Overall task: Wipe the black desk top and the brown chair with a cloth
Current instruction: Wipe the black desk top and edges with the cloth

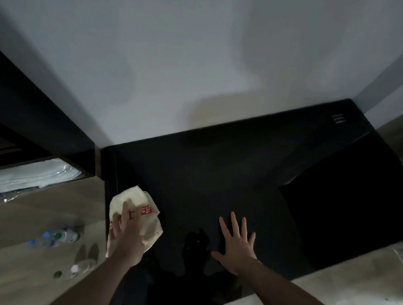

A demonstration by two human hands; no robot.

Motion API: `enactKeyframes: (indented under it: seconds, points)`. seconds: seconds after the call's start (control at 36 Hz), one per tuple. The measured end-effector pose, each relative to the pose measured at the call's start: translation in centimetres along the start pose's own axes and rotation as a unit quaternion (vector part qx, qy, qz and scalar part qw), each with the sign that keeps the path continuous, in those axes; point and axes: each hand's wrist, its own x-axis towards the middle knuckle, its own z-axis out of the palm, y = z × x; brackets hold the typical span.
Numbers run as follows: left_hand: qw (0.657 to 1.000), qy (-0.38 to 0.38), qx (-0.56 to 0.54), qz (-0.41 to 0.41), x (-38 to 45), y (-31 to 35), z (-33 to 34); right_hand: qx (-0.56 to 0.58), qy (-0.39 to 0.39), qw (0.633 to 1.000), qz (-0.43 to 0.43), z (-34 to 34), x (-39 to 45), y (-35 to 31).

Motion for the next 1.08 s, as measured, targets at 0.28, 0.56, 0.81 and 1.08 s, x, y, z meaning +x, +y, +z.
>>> enactKeyframes:
  seconds: [0.28, 0.56, 0.81, 1.08]
  points:
    - [0.998, -0.063, 0.01, -0.015, 2.1, -0.1, -1.9, -0.002, -0.017, 1.0, 0.009, -0.5, 1.2, -0.3]
    - [0.996, -0.064, 0.056, 0.013, 7.4, -0.5, -5.5, 0.014, -0.018, 1.0, 0.022, -0.6, 1.3, -0.9]
    - [0.998, -0.049, 0.045, 0.012, 10.9, -1.4, -6.1, 0.016, -0.012, 1.0, 0.022, -0.3, 1.7, -0.9]
    - [0.997, -0.033, 0.067, 0.0, 10.3, 0.7, -6.2, 0.026, 0.048, 0.999, -0.006, -3.2, 1.7, 3.9]
